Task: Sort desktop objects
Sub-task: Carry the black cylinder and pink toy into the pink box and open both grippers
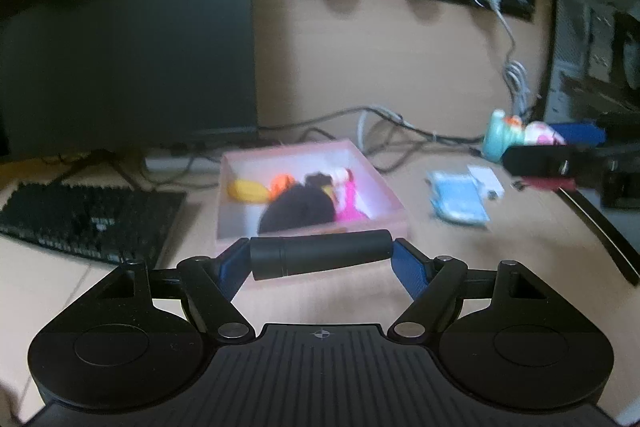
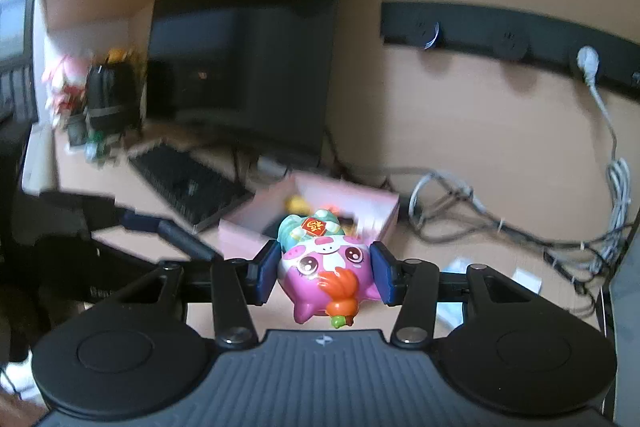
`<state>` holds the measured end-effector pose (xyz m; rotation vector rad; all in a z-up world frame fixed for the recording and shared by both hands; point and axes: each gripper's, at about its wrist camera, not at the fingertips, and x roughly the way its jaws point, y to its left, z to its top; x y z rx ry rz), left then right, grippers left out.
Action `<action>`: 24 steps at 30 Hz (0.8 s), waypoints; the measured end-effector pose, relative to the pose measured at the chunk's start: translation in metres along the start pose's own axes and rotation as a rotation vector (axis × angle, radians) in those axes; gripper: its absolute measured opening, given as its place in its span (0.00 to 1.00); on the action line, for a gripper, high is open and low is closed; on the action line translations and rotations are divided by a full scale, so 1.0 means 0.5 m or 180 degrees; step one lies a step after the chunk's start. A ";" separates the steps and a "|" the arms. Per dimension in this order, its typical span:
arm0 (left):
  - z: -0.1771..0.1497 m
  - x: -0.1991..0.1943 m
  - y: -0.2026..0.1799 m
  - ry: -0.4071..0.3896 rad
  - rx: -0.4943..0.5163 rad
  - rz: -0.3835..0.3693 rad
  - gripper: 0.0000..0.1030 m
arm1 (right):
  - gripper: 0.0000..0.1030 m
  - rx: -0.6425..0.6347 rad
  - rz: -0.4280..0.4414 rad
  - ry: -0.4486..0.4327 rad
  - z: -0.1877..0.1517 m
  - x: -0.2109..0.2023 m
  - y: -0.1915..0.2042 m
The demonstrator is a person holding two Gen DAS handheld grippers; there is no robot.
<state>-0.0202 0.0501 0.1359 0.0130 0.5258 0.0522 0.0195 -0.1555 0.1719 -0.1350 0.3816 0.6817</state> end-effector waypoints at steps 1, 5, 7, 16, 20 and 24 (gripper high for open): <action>0.012 0.011 0.006 -0.0015 0.0017 0.0007 0.78 | 0.46 0.0060 -0.0033 -0.0041 0.011 0.008 -0.006; 0.055 0.075 0.037 -0.0042 0.0051 -0.0040 0.78 | 0.47 0.0361 -0.0097 -0.0166 0.061 0.058 -0.041; 0.080 0.113 0.056 -0.0068 0.0023 -0.0056 0.78 | 0.47 0.0500 -0.0100 -0.0183 0.085 0.094 -0.058; 0.144 0.276 0.141 0.0067 -0.0170 -0.0133 0.93 | 0.74 0.1117 -0.0085 0.0077 0.139 0.314 -0.110; 0.094 0.253 0.163 0.0156 -0.0238 -0.0096 0.95 | 0.86 0.1195 -0.0387 -0.0127 0.105 0.301 -0.119; 0.028 0.226 0.152 0.0354 -0.0271 -0.0022 0.99 | 1.00 0.1056 -0.0787 -0.0076 0.027 0.272 -0.115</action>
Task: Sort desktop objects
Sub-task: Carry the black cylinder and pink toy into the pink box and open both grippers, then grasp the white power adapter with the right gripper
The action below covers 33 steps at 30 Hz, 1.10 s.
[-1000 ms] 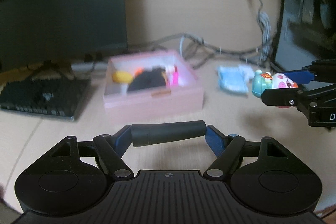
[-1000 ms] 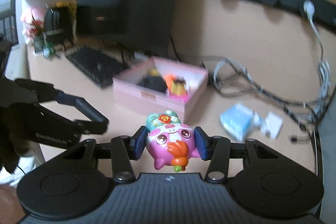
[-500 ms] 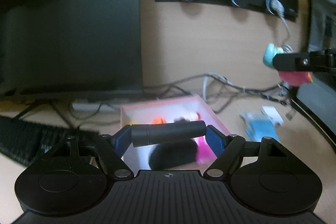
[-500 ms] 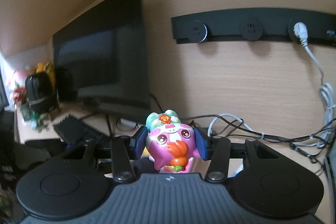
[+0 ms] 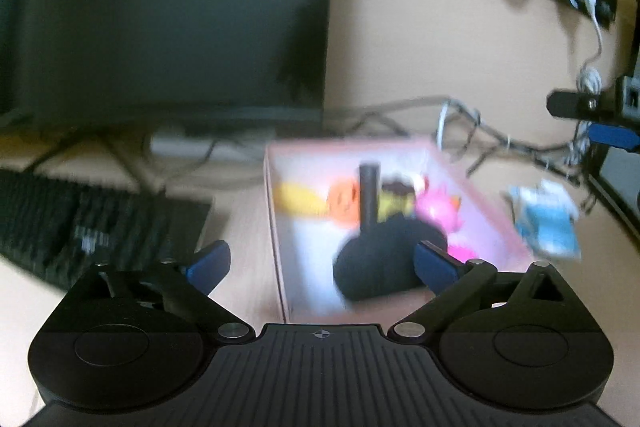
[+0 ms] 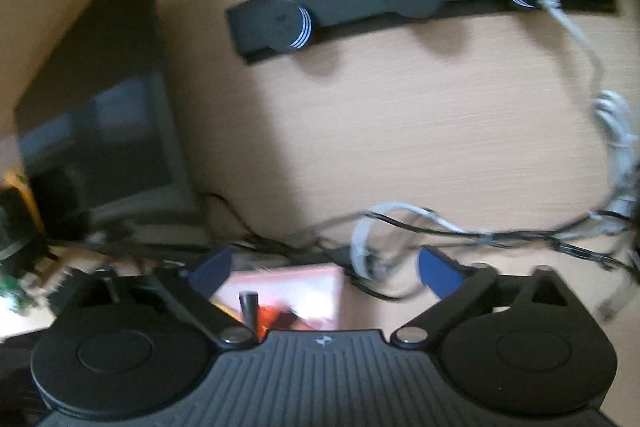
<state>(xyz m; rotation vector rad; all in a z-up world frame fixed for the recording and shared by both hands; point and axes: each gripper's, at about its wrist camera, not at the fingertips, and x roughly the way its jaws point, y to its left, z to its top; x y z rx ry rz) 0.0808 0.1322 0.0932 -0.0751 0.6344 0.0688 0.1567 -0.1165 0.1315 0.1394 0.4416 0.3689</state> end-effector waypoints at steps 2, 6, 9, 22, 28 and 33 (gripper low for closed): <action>-0.028 -0.011 -0.010 0.0102 -0.0057 0.0005 1.00 | 1.00 -0.0144 -0.0085 0.0185 -0.041 -0.010 -0.008; -0.082 -0.035 -0.034 0.0287 -0.0240 -0.0035 1.00 | 1.00 -0.0459 -0.0253 0.0426 -0.123 -0.029 -0.032; -0.107 -0.046 -0.057 0.0401 -0.0323 -0.0109 1.00 | 1.00 -0.0571 -0.0420 0.0484 -0.142 -0.020 -0.057; -0.165 -0.122 -0.127 0.0604 -0.0041 -0.0183 1.00 | 0.72 0.0175 -0.1346 0.0549 -0.038 0.188 -0.267; -0.180 -0.139 -0.135 0.0655 -0.0032 -0.0116 1.00 | 0.53 0.0177 -0.1148 0.0994 -0.044 0.256 -0.310; -0.177 -0.144 -0.152 0.0608 0.0005 -0.0173 1.00 | 0.46 0.0189 -0.1138 0.1021 -0.061 0.192 -0.313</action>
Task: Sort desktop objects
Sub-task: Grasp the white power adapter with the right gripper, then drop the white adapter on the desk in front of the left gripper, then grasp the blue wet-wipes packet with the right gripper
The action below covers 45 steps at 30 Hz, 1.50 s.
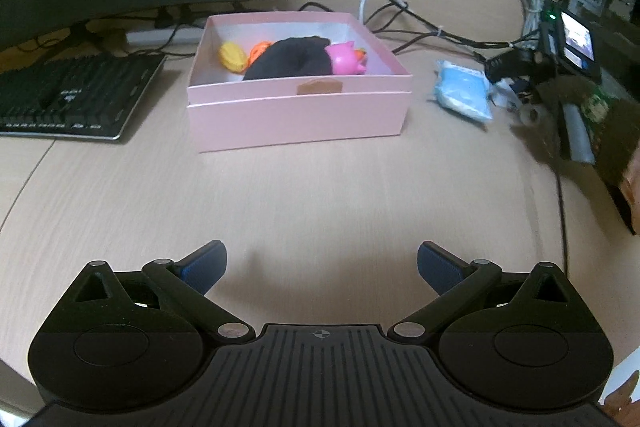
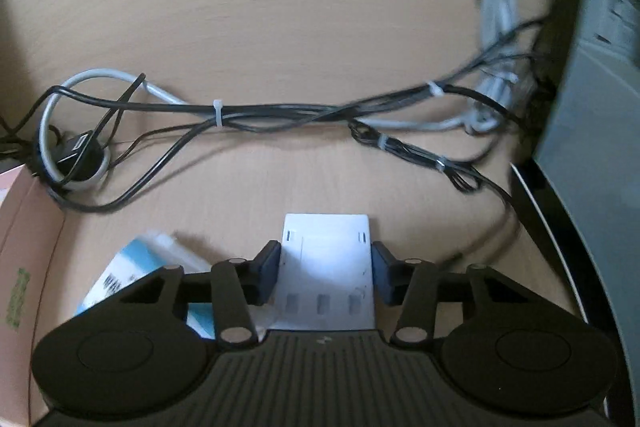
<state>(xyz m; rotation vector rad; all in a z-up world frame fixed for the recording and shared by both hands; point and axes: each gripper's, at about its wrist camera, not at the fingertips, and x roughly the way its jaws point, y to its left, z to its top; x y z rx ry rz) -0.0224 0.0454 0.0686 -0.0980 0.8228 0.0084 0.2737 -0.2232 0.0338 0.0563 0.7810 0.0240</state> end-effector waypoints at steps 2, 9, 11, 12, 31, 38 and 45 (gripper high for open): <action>-0.001 0.004 -0.008 -0.0009 0.0042 -0.0025 1.00 | 0.46 0.0056 -0.0001 -0.0032 -0.028 -0.042 -0.013; -0.027 0.050 -0.054 0.0222 0.0526 -0.0153 1.00 | 0.46 -0.0095 0.0433 -0.0026 -0.149 -0.231 0.015; -0.036 0.053 -0.068 0.0259 0.0618 -0.0281 1.00 | 0.46 -0.0056 0.0910 0.0179 -0.182 -0.265 0.040; -0.039 0.055 -0.075 0.0284 0.0663 -0.0331 1.00 | 0.46 -0.0064 0.1227 0.0240 -0.193 -0.281 0.055; -0.021 0.066 -0.129 0.0170 0.0819 -0.0338 1.00 | 1.00 -0.0370 0.1058 -0.0305 -0.257 -0.363 0.058; -0.010 0.078 -0.133 0.0085 0.1082 0.0165 1.00 | 1.00 -0.0158 0.0969 -0.0128 -0.297 -0.329 0.012; 0.022 0.073 -0.004 0.0058 0.0653 0.0979 1.00 | 1.00 -0.0430 0.0838 -0.0325 -0.253 -0.295 0.013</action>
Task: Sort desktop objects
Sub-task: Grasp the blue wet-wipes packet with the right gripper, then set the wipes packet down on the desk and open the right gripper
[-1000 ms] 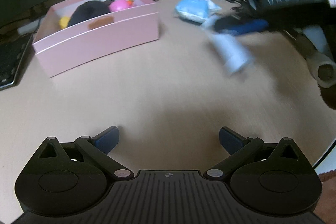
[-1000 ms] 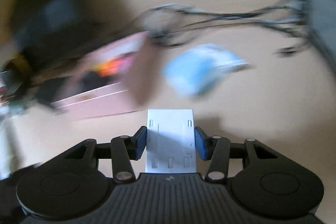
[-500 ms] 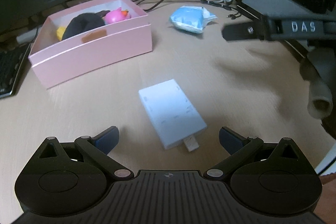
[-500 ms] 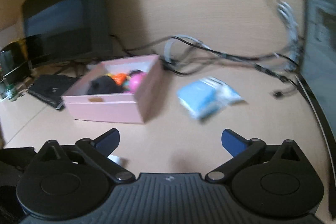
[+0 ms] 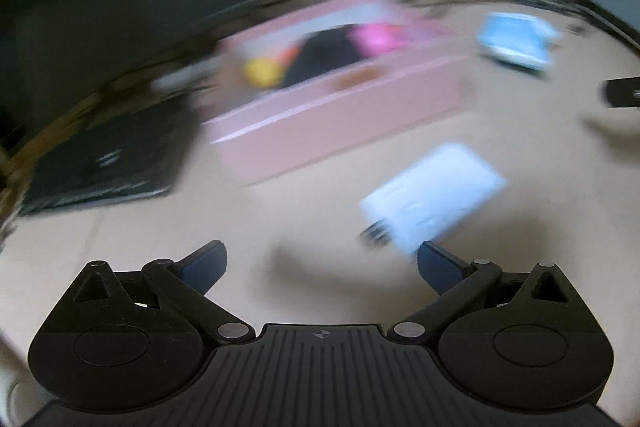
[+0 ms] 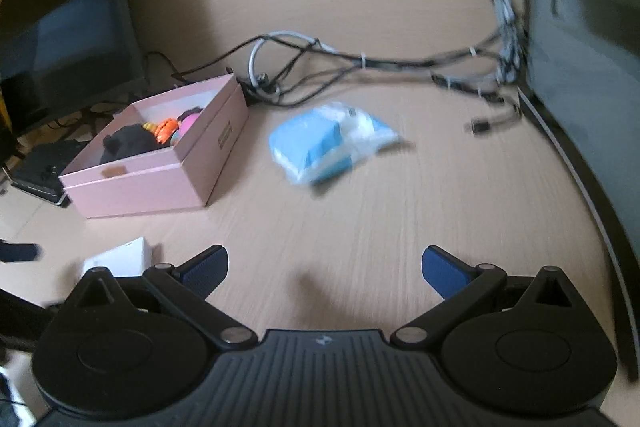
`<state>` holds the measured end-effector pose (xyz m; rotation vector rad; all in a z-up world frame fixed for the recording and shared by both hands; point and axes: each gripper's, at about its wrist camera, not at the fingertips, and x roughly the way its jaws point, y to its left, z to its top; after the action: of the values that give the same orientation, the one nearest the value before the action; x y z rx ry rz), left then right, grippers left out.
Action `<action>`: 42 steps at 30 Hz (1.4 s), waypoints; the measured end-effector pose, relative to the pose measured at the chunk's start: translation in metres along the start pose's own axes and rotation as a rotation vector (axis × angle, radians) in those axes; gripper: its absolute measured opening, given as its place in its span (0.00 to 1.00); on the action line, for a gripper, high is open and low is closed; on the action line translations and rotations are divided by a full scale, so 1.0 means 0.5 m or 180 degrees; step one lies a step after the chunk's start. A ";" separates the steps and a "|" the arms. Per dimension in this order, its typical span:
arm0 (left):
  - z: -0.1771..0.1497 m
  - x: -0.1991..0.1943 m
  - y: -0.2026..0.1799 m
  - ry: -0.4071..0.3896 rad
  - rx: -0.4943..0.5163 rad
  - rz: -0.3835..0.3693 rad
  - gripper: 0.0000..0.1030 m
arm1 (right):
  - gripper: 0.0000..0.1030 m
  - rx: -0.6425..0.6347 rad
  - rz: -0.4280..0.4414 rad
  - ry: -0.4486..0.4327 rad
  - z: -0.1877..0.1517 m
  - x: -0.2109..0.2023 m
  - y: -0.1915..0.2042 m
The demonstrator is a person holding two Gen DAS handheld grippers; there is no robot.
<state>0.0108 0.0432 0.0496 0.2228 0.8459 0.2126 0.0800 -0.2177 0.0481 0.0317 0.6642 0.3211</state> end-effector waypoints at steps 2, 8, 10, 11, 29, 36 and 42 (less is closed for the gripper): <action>-0.001 -0.003 0.041 0.0020 -0.0220 0.0055 1.00 | 1.00 -0.0058 -0.0015 -0.0065 0.029 0.024 -0.012; -0.030 -0.031 0.078 0.0016 -0.0507 -0.0296 1.00 | 1.00 0.0031 -0.0041 -0.0101 0.128 0.155 -0.071; -0.041 -0.039 0.066 0.0015 -0.0483 -0.0428 1.00 | 0.90 0.0016 -0.0121 -0.0137 0.154 0.195 -0.070; -0.046 -0.043 0.061 0.0026 -0.0477 -0.0493 1.00 | 0.77 -0.0063 -0.0225 -0.0125 0.167 0.217 -0.067; 0.000 -0.004 -0.041 0.0033 -0.0277 -0.1145 1.00 | 0.64 -0.0479 0.0378 0.0157 0.030 0.014 -0.032; 0.027 0.029 -0.070 0.0096 -0.0430 -0.1071 1.00 | 0.88 -0.0372 -0.0107 -0.0133 -0.044 -0.104 -0.024; 0.044 0.061 -0.097 0.0049 -0.0342 -0.1002 1.00 | 0.97 -0.0022 -0.0197 0.0103 -0.095 -0.105 -0.055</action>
<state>0.0520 0.0026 0.0285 -0.0140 0.8700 -0.0351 0.0200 -0.2631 0.0387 -0.0007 0.6948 0.2648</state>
